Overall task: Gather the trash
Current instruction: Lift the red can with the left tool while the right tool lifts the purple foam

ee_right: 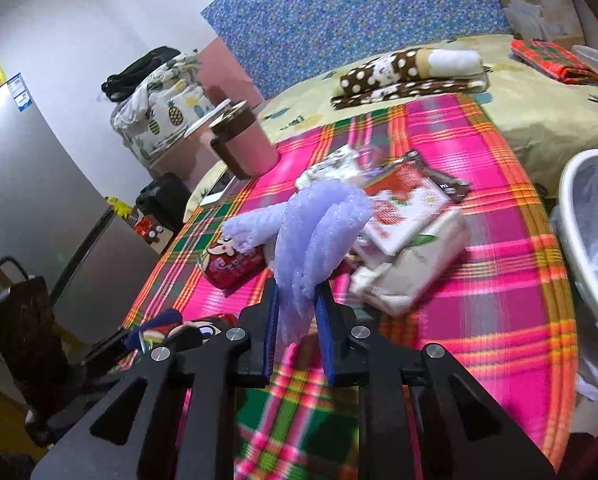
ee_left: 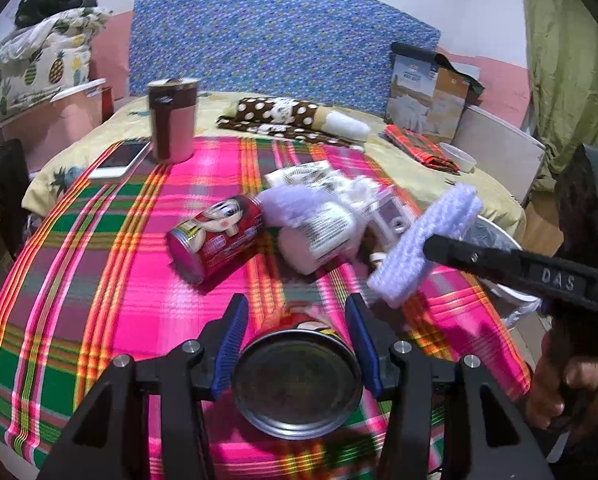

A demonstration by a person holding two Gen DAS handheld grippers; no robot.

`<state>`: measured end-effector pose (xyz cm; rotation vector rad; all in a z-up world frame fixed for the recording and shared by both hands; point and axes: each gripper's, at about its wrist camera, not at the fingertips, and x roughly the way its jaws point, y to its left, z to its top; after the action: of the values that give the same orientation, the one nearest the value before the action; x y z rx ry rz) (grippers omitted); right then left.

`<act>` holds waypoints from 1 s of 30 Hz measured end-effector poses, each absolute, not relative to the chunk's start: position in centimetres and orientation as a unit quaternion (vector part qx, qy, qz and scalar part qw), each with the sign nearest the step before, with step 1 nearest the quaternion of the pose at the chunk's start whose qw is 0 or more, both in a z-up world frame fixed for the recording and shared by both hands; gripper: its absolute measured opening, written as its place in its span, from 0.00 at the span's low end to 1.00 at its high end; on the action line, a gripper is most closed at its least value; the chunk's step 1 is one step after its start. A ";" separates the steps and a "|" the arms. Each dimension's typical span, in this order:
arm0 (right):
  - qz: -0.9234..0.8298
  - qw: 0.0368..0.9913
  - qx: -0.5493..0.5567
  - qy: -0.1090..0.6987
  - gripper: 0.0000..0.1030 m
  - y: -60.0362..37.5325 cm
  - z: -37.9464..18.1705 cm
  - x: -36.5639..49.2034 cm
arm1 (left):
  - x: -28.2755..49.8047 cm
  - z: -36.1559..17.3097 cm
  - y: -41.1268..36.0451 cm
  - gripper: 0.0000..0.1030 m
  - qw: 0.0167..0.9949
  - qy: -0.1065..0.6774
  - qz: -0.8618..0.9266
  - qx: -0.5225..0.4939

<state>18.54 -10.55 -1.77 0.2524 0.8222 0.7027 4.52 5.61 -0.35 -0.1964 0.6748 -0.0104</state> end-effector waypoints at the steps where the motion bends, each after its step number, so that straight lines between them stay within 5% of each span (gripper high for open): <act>1: 0.328 0.852 0.123 0.389 0.20 -11.3 -1.7 18.5 | 4.8 -0.1 5.1 0.51 0.940 0.329 -0.010 -0.094; 23: 0.279 0.871 0.161 0.371 0.20 -17.1 -2.0 18.7 | 9.6 0.0 -0.2 0.51 0.931 0.354 -0.065 -0.057; 30: 0.280 0.871 0.161 0.369 0.20 -17.5 -2.2 18.7 | 8.8 -0.3 -0.9 0.59 0.929 0.358 -0.078 -0.047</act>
<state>18.68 -17.53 -2.19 0.3369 0.7722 0.5860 8.79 -0.87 -0.27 -0.0971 0.7339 -0.1593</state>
